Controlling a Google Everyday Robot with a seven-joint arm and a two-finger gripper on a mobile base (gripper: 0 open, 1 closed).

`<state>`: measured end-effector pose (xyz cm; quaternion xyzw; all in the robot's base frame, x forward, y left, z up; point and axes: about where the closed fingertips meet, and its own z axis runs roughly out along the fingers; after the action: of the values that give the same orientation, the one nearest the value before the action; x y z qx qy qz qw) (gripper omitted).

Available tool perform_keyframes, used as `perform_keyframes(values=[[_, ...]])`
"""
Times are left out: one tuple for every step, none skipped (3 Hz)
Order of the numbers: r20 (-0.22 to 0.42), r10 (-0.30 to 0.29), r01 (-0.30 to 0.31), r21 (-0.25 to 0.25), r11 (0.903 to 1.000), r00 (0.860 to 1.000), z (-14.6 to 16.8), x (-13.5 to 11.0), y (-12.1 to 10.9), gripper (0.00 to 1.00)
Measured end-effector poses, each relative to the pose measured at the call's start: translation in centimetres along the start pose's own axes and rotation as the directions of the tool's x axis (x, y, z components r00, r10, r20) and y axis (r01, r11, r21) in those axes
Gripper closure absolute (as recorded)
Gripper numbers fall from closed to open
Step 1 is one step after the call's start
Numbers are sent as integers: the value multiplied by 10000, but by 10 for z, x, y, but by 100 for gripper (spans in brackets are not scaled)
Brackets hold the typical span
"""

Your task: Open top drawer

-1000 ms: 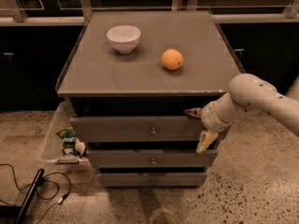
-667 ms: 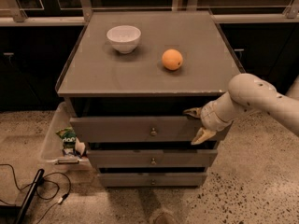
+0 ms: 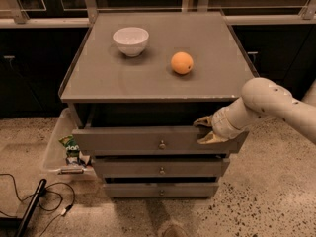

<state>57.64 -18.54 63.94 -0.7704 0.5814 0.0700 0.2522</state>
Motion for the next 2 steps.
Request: perform_keyframes(values=[[0,0,0,-1,10000,10000,0,0,0,100],[1,0,0,-2,10000,10000,0,0,0,85]])
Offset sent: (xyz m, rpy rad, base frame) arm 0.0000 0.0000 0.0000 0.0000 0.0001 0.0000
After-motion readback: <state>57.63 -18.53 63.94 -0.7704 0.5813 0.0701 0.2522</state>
